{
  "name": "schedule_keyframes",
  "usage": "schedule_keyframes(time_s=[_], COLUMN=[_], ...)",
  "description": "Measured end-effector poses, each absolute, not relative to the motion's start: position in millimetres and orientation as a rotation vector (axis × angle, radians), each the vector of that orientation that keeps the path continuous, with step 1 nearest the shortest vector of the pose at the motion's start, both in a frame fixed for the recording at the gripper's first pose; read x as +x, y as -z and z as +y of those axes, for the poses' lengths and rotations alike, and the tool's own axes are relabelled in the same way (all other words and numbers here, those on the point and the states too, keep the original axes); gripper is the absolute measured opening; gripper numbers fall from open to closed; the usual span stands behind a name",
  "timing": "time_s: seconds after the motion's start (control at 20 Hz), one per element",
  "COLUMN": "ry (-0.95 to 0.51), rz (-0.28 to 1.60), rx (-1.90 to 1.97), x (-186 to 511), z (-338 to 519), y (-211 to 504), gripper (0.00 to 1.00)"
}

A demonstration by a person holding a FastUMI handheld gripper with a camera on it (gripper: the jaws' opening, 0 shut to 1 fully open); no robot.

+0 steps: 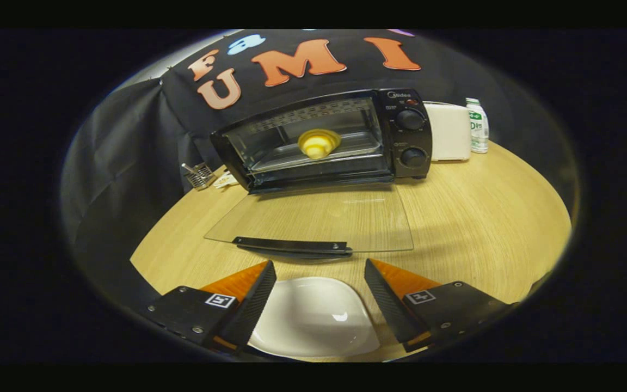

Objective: Open the toaster oven, put the food inside, and close the toaster oven door.

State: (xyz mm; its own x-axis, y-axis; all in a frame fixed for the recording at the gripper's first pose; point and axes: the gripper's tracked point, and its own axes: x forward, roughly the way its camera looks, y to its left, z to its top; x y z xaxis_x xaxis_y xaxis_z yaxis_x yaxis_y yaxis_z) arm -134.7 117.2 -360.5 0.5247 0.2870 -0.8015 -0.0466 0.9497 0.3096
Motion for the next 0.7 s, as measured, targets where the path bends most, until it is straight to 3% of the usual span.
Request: schedule_keyframes(time_s=[0.2,0.45,0.7], ry=[-0.266,-0.414,-0.339], rz=[1.028,0.89,0.741], rx=[0.221,0.242,0.049], x=[-133,-112,-52], z=[143,183,167], y=[364,320,295], gripper=[0.97,0.97,0.97])
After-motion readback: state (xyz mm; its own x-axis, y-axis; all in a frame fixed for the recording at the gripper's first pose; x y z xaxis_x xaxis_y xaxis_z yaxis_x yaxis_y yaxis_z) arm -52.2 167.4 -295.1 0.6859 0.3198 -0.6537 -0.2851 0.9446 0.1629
